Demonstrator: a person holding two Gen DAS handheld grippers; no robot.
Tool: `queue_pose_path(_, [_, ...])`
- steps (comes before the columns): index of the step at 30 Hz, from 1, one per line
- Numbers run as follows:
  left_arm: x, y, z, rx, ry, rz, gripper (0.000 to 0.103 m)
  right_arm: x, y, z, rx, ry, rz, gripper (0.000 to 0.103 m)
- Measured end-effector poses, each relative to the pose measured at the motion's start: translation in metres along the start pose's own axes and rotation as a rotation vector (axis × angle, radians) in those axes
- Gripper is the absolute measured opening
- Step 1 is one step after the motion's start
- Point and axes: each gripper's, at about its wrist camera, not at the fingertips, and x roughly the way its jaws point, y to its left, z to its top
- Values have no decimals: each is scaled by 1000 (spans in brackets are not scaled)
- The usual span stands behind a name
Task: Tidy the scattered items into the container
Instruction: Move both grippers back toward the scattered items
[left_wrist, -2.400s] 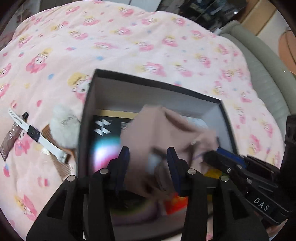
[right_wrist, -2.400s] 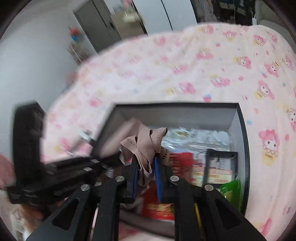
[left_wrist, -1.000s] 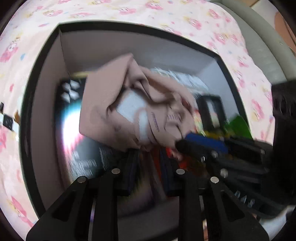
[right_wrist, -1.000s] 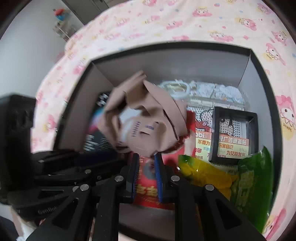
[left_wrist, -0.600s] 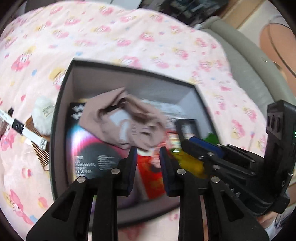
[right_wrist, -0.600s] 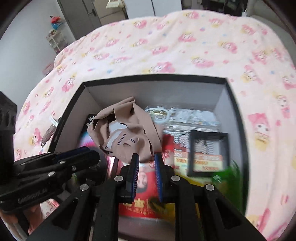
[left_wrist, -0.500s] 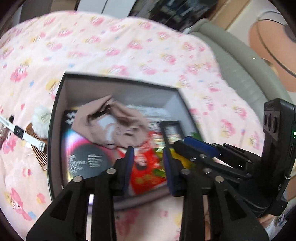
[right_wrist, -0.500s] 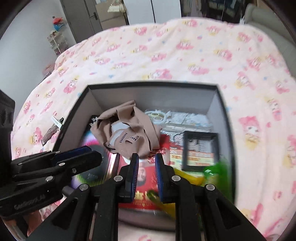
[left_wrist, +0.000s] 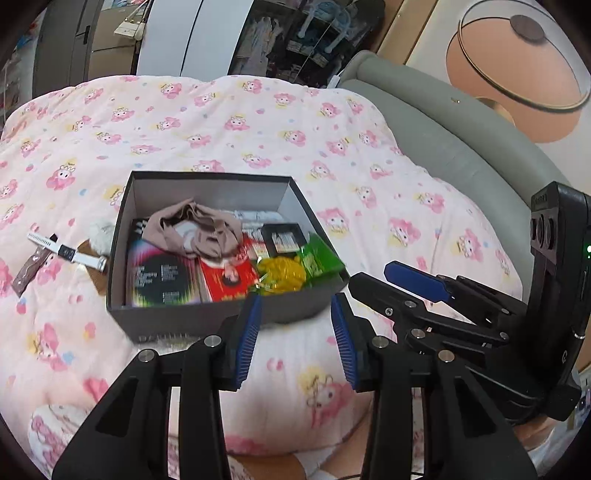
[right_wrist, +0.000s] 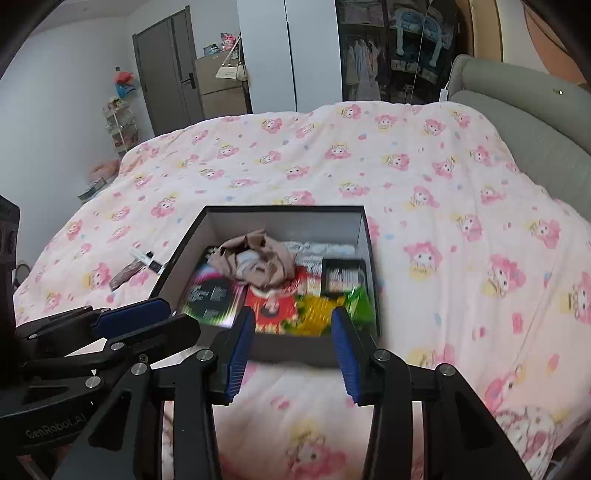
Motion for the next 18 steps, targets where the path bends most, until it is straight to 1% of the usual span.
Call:
queue_pose_path(3, [-7, 1, -6, -6, 11, 1, 39, -8, 3, -7, -9, 1, 2, 39])
queue_pose_path(5, [-13, 2, -10, -5, 14, 18, 39, -11, 8, -9, -18, -4, 6, 39])
queue_pose_path(10, [-32, 18, -26, -33, 23, 78, 39, -8, 29, -17, -57, 18, 74, 39])
queue_pose_path(14, [-56, 50, -41, -91, 8, 145, 39, 0, 63, -19, -108, 47, 160, 39])
queue_pose_path(18, [-83, 98, -57, -191, -28, 216, 39, 17, 115, -16, -175, 64, 256, 38])
